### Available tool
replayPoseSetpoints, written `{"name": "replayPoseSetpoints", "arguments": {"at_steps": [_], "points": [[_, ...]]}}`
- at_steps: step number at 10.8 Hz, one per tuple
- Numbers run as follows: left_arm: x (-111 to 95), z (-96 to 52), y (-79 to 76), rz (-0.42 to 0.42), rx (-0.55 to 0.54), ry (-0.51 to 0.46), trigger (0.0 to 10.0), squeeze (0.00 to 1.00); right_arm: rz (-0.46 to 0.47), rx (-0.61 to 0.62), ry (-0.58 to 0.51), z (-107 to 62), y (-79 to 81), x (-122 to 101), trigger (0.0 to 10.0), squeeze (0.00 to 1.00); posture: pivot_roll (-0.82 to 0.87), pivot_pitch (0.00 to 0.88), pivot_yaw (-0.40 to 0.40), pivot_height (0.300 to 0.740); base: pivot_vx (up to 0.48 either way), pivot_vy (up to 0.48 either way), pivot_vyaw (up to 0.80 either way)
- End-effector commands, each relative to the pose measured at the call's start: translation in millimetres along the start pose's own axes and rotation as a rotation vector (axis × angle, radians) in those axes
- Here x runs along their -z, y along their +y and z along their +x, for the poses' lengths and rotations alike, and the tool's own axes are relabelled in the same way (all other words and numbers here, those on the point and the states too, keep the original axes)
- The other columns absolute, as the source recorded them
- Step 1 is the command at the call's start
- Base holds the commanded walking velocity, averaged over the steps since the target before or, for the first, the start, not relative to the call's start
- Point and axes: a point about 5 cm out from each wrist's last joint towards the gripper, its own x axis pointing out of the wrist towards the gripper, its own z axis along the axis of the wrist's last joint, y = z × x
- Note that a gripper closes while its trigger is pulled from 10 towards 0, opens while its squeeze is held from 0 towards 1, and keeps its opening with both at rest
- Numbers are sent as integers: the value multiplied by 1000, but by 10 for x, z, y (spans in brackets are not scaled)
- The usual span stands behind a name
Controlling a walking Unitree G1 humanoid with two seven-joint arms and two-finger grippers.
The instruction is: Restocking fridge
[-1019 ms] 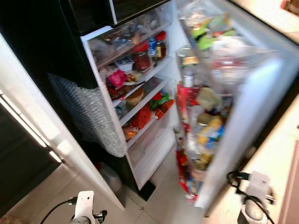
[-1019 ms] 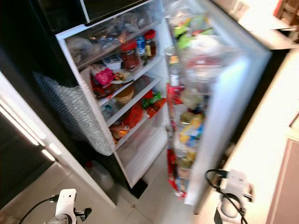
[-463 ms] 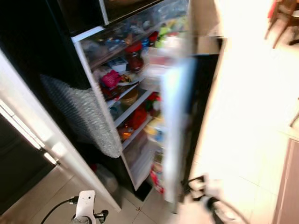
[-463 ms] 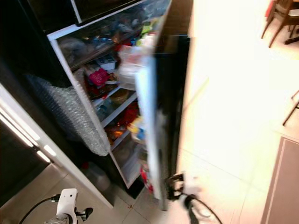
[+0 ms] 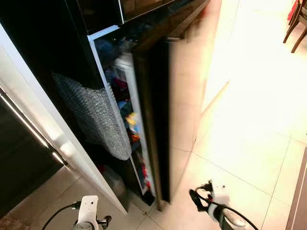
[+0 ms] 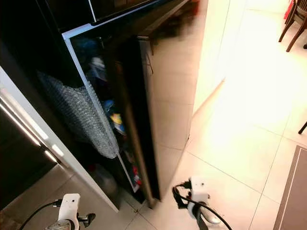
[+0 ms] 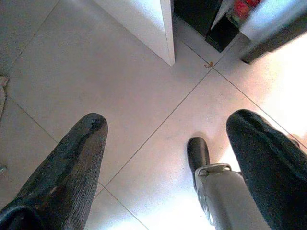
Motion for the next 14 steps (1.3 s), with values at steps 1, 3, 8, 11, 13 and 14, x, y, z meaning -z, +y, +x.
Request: {"name": "replayPoseSetpoints", "arguments": {"at_steps": [1,3,8,11,13,14], "points": [[21,-4,35,15,-11,15,10000,0,-12,50,75,-41,-34,152,10000,0,-61,0,75,740,0,0,0],[21,-4,32,11,-11,14,10000,0,7,158,134,-121,-156,304,10000,0,-62,0,74,740,0,0,0],[15,-1,19,1,-11,14,10000,0,25,226,248,-254,-248,566,10000,0,-56,0,61,740,0,0,0],[10,1,6,-6,-10,15,10000,0,-54,168,299,-243,-123,645,10000,0,-48,0,53,740,0,0,0],[6,2,0,-11,-9,16,10000,0,-54,153,302,-215,-39,649,10000,0,-37,0,52,740,0,0,0],[6,2,0,-12,-9,16,10000,0,-32,165,296,-205,-27,640,10000,0,-37,0,52,740,0,0,0]]}}
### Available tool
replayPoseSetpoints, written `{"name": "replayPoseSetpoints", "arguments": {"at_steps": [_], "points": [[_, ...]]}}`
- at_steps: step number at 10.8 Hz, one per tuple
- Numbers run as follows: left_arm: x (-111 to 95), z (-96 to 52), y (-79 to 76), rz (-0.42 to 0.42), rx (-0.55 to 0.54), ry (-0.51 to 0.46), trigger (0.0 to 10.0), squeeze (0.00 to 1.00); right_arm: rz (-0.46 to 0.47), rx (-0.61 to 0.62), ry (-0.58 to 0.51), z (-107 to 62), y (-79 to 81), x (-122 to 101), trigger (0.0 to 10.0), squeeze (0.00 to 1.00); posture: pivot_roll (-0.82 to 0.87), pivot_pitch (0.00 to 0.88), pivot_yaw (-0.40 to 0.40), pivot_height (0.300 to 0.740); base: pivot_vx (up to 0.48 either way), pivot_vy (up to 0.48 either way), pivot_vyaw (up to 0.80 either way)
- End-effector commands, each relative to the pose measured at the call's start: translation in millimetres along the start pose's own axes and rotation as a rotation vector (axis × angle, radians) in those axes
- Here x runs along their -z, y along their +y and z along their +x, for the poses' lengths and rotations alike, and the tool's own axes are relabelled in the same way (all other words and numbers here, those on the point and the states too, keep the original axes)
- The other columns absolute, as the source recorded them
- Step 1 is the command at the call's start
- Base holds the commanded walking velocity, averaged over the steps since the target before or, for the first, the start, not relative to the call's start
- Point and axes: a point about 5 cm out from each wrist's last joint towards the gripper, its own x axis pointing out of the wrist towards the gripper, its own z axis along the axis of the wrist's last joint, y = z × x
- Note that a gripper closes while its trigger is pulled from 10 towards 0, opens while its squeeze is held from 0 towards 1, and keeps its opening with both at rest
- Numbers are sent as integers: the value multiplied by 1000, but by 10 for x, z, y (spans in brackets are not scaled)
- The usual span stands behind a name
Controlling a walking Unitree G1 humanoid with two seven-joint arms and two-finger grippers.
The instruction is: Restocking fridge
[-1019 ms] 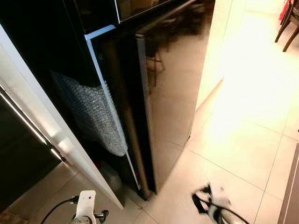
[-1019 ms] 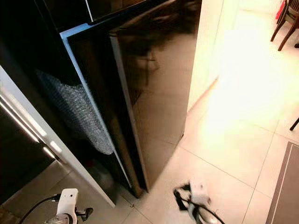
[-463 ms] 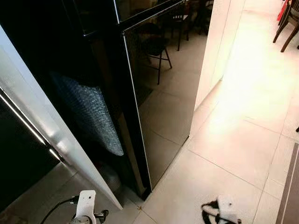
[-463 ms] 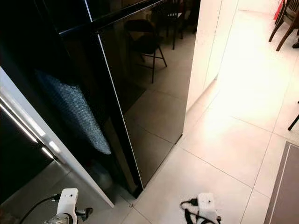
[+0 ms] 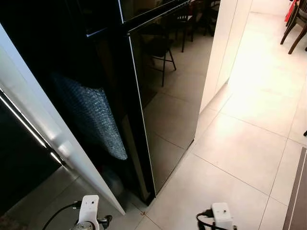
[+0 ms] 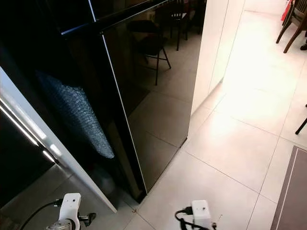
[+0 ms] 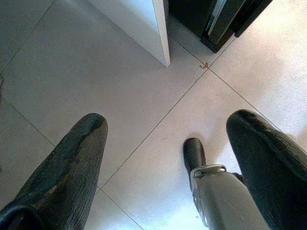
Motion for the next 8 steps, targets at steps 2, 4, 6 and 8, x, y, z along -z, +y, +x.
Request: {"name": "replayPoseSetpoints", "arguments": {"at_steps": [2,4,6,8], "points": [[12,1,7,-15,-11,16,10000,0,66,51,14,3,-34,-4,10000,0,-16,0,40,740,0,0,0],[8,3,-12,-15,-8,16,10000,0,97,78,4,11,-46,-49,10000,0,-11,0,29,740,0,0,0],[8,4,-29,-23,-5,17,10000,0,87,86,8,18,-34,-70,10000,0,-11,0,20,740,0,0,0],[9,5,-38,-28,-3,17,10000,0,71,83,9,11,-65,-57,10000,0,-11,0,16,740,0,0,0]]}}
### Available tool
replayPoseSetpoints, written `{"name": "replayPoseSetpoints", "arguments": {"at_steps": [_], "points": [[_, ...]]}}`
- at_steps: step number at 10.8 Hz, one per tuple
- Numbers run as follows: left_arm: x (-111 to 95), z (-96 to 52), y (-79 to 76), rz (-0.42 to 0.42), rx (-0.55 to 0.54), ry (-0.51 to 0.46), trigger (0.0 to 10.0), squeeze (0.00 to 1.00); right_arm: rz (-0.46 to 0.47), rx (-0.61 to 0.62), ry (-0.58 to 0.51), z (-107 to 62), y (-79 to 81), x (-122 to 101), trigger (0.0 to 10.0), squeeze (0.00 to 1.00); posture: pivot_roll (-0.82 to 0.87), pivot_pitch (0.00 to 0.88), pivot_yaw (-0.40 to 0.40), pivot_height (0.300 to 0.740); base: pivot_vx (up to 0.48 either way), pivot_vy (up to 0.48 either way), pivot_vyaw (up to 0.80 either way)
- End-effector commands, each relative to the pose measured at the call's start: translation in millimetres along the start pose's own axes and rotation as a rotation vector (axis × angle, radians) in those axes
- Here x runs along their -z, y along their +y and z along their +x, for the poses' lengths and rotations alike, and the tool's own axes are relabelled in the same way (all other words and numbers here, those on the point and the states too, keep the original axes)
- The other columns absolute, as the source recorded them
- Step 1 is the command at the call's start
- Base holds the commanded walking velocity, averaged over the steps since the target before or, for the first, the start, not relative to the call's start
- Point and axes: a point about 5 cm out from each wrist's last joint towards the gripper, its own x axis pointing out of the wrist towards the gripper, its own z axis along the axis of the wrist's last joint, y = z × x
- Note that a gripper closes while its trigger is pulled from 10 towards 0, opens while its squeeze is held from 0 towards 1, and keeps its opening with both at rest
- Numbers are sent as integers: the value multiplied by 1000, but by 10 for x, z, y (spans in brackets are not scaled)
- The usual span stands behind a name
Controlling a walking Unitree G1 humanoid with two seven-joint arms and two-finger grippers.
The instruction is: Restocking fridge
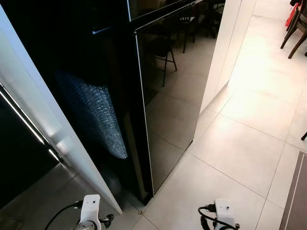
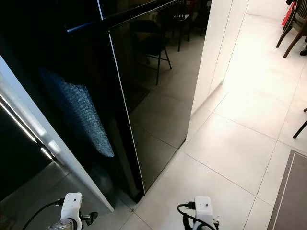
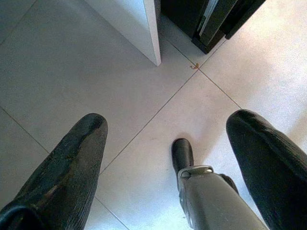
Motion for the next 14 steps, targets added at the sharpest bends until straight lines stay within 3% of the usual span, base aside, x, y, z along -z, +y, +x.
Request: {"name": "replayPoseSetpoints", "arguments": {"at_steps": [1,14], "points": [[22,-1,12,-2,-12,21,10000,0,17,17,17,-23,-134,70,10000,0,-14,0,18,740,0,0,0],[59,-5,18,19,-6,34,10000,0,35,52,22,-29,-138,109,10000,0,-34,0,32,740,0,-80,-49]]}}
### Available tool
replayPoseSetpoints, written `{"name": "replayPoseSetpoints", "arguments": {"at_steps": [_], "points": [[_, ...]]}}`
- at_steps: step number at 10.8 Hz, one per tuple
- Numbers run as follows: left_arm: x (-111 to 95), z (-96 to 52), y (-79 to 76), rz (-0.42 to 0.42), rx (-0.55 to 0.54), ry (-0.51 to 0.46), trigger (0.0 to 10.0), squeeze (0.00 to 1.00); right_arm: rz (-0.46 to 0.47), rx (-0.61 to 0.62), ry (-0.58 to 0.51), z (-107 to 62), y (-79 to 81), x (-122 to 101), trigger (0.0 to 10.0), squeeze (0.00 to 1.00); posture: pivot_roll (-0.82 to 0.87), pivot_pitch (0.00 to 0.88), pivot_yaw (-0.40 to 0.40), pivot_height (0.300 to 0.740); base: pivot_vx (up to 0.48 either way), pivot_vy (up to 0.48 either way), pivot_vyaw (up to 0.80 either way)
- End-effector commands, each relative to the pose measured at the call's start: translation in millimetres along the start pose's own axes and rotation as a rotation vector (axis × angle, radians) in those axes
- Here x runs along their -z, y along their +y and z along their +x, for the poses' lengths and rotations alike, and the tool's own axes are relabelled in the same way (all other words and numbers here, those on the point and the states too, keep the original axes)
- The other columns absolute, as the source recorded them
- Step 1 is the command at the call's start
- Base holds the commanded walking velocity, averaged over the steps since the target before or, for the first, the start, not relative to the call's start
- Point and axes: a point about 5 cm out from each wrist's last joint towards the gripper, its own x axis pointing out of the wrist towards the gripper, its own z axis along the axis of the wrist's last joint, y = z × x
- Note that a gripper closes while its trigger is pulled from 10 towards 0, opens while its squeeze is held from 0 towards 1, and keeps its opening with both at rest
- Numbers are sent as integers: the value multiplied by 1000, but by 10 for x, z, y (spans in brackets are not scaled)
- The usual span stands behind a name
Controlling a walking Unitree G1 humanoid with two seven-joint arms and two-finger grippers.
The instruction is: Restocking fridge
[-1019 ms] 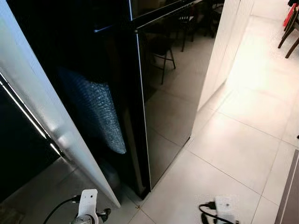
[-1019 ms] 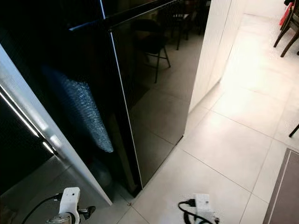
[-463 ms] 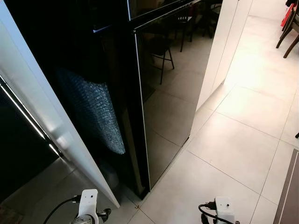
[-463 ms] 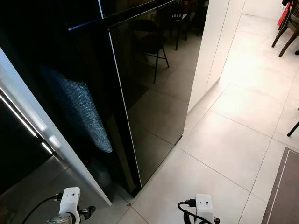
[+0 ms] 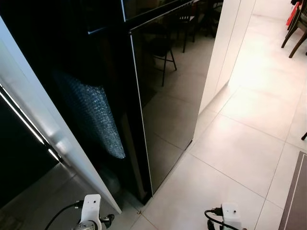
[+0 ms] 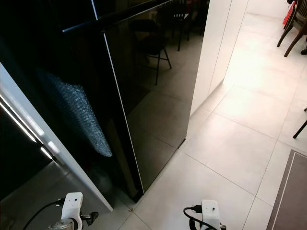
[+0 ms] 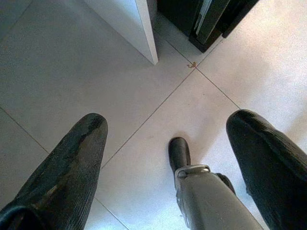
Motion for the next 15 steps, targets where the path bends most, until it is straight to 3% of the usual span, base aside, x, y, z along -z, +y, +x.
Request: {"name": "replayPoseSetpoints", "arguments": {"at_steps": [1,6,9,15], "points": [[48,-5,22,11,-7,24,10000,0,11,-5,13,-5,32,45,10000,0,-36,0,32,740,0,0,-788],[50,-6,26,28,-4,22,10000,0,-1,-10,19,-6,48,59,10000,0,-38,0,35,740,0,0,-775],[49,-6,31,37,-4,24,10000,0,-7,-12,21,-5,59,61,10000,0,-40,0,37,740,0,-412,-769],[19,-3,33,17,-17,14,10000,0,-7,-12,21,-1,73,43,10000,0,-21,0,26,740,0,0,-771]]}}
